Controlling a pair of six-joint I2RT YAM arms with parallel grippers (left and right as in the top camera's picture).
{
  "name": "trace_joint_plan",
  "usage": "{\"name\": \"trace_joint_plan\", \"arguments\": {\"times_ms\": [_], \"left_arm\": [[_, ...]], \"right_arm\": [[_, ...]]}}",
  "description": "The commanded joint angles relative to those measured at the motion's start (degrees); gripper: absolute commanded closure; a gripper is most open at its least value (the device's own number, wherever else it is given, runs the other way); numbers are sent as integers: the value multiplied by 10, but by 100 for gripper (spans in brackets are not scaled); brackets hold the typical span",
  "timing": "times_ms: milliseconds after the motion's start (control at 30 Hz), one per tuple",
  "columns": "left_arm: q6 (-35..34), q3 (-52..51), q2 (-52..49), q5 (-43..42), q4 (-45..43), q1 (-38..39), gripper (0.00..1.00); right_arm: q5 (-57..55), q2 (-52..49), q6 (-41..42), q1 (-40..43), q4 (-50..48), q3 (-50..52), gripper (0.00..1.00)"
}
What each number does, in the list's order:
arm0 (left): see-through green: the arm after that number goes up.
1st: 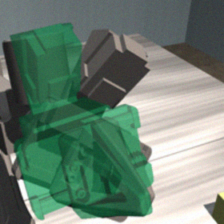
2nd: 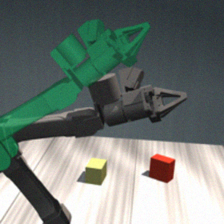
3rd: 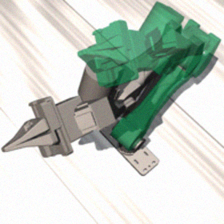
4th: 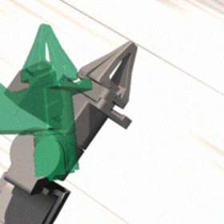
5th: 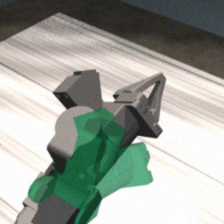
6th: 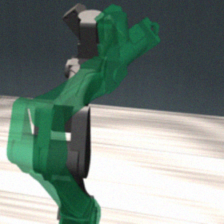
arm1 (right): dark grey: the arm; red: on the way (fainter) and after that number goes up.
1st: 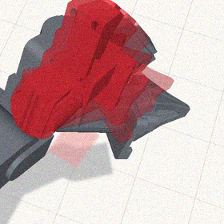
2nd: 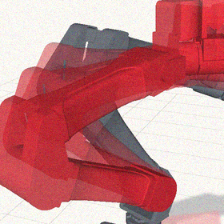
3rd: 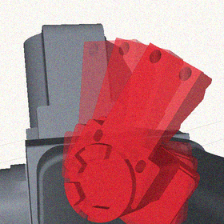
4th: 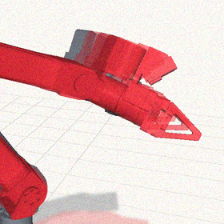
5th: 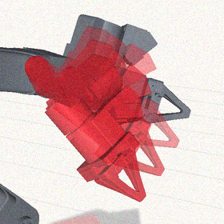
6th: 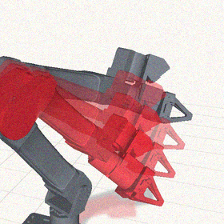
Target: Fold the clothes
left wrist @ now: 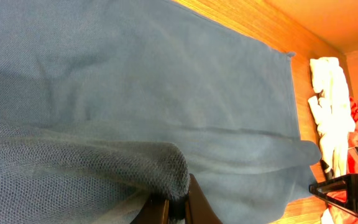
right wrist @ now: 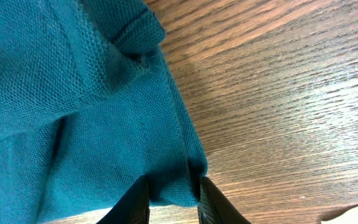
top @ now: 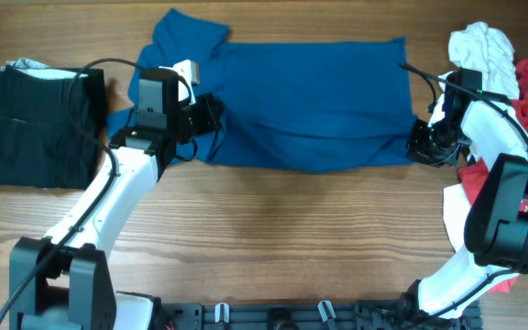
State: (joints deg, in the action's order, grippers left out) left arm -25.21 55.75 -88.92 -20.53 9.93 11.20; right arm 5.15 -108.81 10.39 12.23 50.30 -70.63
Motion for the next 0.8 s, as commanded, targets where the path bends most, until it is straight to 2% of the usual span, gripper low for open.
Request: {"name": "trace_joint_plan", "arguments": {"times_ms": [0, 167, 267, 300, 333, 400, 467, 567, 667, 767], "left_arm": [[-7, 6, -21, -9, -21, 3, 96], [-7, 6, -63, -9, -79, 3, 96], [-7, 6, -87, 3, -96, 3, 81], [-6, 6, -92, 2, -95, 2, 69], [-5, 6, -92, 2, -87, -2, 60], [11, 11, -67, 2, -28, -27, 48], [40, 15, -12, 16, 87, -75, 46], [40, 15, 26, 134, 252, -132, 42], [40, 10, 19, 188, 325, -176, 42], [56, -7, 10, 212, 324, -199, 42]], "right_arm": [[9, -8, 1, -2, 0, 5, 75], [9, -8, 1, -2, 0, 5, 75], [9, -8, 1, -2, 1, 5, 75], [9, -8, 1, -2, 1, 5, 75], [9, -8, 1, -2, 1, 5, 75], [9, -8, 1, -2, 5, 5, 74], [9, -8, 1, -2, 6, 5, 74], [9, -8, 1, -2, 5, 5, 74], [9, -8, 2, -2, 6, 5, 74], [10, -8, 2, -2, 5, 5, 73]]}}
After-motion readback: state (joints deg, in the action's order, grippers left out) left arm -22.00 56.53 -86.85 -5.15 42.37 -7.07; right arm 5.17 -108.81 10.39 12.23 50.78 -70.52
